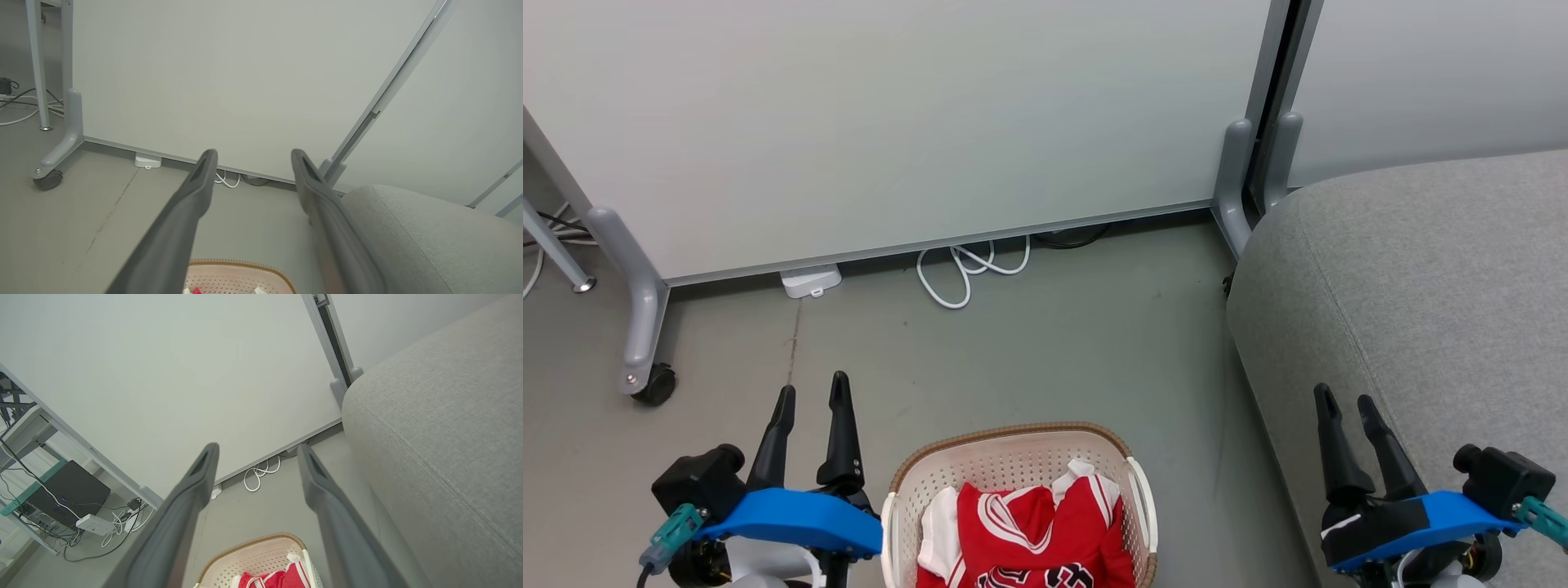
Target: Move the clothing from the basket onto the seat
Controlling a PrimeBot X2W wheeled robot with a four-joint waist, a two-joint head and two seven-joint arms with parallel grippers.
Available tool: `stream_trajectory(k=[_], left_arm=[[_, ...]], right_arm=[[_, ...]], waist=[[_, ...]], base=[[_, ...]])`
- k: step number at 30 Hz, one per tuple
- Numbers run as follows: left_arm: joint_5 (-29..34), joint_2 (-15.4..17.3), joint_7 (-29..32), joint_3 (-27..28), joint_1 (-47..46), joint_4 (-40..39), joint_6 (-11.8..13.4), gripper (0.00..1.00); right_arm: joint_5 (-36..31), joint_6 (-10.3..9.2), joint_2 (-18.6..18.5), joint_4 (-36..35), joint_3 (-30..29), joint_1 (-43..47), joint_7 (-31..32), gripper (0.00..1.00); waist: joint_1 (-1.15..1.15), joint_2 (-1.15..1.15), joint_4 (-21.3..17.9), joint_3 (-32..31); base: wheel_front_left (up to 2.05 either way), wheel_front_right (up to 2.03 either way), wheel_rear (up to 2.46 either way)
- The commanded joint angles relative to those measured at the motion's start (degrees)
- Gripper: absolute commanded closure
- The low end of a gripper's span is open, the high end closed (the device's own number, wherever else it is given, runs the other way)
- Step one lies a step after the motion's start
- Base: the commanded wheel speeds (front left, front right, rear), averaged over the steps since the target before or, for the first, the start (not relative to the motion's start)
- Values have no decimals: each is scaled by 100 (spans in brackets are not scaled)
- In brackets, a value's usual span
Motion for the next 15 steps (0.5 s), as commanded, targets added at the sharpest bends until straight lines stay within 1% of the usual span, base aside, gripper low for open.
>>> stream_trajectory(k=[1,15], left_arm=[[146,49,-52,-32,-126,-44,38,0],[940,101,-251,-215,-115,-64,136,0]], right_arm=[[-156,11,-28,-34,24,-90,-55,0],[-972,12,-30,-8,134,-96,-253,0]], waist=[[0,0,-2,0],[0,0,5,18]], base=[[0,0,0],[0,0,0]])
